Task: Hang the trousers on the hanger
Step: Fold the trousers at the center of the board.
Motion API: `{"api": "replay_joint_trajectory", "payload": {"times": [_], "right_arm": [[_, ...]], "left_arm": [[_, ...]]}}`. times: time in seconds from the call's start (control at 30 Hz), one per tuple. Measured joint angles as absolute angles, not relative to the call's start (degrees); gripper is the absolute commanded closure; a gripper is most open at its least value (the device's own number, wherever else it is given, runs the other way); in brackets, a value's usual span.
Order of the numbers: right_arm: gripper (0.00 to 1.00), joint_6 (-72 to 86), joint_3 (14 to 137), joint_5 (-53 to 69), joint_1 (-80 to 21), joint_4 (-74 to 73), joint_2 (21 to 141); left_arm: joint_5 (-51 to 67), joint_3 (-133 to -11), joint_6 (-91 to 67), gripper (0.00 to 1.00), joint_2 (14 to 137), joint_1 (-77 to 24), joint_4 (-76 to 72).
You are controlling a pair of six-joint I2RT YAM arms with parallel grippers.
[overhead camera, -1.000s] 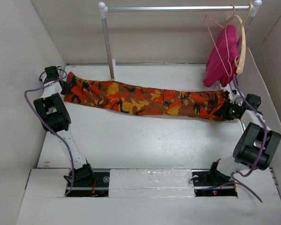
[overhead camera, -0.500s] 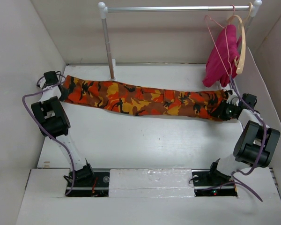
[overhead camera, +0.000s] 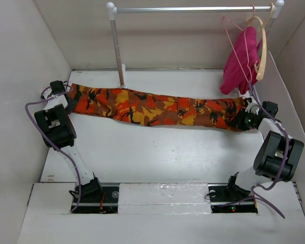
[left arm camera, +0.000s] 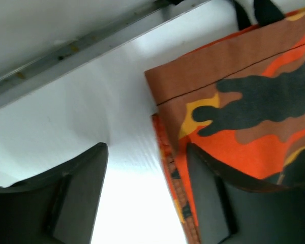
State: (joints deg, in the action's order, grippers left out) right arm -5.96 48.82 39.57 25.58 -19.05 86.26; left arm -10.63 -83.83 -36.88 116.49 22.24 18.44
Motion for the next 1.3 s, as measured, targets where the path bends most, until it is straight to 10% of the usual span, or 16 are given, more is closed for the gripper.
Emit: {"api": "replay_joint_trajectory", "payload": {"times": [0.7,1.07,1.3], "right_arm": [[0.42,-4.80,47.55,39.42,25.82,-20.12,81.56],[0.38,0.71,42.68,37.47,34.70,-12.82,88.92],[0.50,7.84,42.98,39.99,35.27,-0.45,94.83]], "left_arm": [[-7.09,-78.89,-38.94,0.36,113.73,21.32,15.38],[-6.26,-81.41,-39.83,0.93,116.51,20.23,14.02],[-6.55,-83.05,-38.44,1.00,117.69,20.29,14.46]]}}
